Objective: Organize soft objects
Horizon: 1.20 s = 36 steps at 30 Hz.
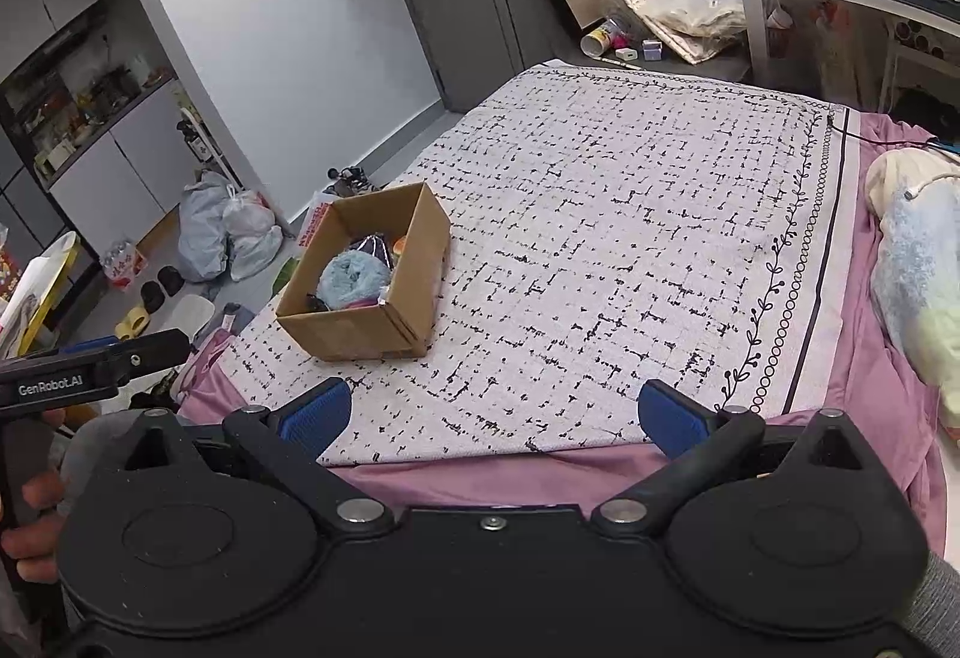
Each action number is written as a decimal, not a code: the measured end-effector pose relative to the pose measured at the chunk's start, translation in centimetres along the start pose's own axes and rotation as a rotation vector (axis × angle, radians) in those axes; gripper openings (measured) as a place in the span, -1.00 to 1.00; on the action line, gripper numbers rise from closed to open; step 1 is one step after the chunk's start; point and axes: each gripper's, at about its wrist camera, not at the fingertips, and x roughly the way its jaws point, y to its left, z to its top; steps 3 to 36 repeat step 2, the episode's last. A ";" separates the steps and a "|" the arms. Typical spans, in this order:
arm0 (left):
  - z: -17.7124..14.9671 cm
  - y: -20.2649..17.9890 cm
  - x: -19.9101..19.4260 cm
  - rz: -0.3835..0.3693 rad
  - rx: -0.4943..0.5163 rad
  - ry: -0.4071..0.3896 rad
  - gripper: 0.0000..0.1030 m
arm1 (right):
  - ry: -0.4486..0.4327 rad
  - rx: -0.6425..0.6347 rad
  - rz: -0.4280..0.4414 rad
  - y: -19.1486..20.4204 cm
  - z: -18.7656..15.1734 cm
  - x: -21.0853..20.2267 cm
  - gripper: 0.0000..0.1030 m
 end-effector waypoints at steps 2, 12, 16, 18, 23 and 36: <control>0.1 -0.1 -0.1 -0.012 0.008 -0.008 0.99 | 0.000 0.000 0.001 0.0 0.0 0.0 1.00; 0.1 -0.1 -0.1 -0.012 0.008 -0.008 0.99 | 0.000 0.000 0.001 0.0 0.0 0.0 1.00; 0.1 -0.1 -0.1 -0.012 0.008 -0.008 0.99 | 0.000 0.000 0.001 0.0 0.0 0.0 1.00; 0.1 -0.1 -0.1 -0.012 0.008 -0.008 0.99 | 0.000 0.000 0.001 0.0 0.0 0.0 1.00; 0.1 -0.1 -0.1 -0.012 0.008 -0.008 0.99 | 0.000 0.000 0.001 0.0 0.0 0.0 1.00; 0.1 -0.1 -0.1 -0.012 0.008 -0.008 0.99 | 0.000 0.000 0.001 0.0 0.0 0.0 1.00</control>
